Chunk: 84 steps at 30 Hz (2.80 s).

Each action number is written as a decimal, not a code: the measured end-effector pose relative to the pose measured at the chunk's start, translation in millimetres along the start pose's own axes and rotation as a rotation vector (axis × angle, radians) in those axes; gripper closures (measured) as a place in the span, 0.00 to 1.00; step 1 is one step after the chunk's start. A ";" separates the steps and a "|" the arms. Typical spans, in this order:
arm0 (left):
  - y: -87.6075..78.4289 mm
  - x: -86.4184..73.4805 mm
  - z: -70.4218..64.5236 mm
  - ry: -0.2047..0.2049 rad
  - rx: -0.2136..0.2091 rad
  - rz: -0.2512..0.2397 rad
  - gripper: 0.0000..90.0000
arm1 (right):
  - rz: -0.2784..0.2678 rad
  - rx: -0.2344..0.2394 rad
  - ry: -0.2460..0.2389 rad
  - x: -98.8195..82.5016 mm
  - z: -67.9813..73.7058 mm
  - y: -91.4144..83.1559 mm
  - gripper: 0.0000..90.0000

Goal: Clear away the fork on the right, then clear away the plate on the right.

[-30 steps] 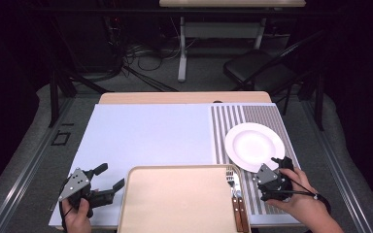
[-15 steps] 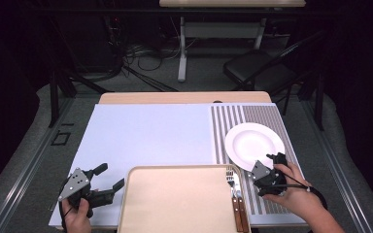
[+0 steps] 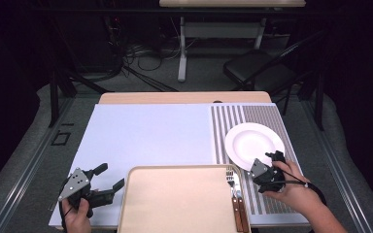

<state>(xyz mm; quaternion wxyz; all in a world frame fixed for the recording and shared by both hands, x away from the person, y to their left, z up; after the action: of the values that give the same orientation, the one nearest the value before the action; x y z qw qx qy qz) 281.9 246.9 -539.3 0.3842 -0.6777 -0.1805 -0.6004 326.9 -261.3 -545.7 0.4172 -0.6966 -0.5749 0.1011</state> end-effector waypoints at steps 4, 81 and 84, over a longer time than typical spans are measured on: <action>0.0 0.0 0.0 -0.001 0.000 -0.001 0.17 | 0.022 0.008 -0.023 -1.2 -2.0 7.2 0.16; 0.3 -0.8 0.2 -0.008 0.001 0.002 0.17 | 0.033 -0.096 -0.148 -1.2 -6.9 46.4 0.22; 0.3 -0.7 0.1 -0.008 0.002 0.002 0.17 | 0.019 -0.090 -0.155 -0.8 -6.3 45.1 0.25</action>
<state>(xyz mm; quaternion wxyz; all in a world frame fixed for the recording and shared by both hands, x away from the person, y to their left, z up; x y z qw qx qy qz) 282.0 246.9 -540.1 0.3846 -0.6799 -0.1819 -0.5973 362.8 -264.5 -573.4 0.3388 -0.7100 -0.6028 0.1328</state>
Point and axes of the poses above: each handheld gripper's, and its own axes: y roughly forward along the jaws, x roughly out of its top, z roughly to its left, the point moved 4 cm from there along y, roughly forward along the jaws, and after that the axes turned 4 degrees about y, right-handed, at the moved point
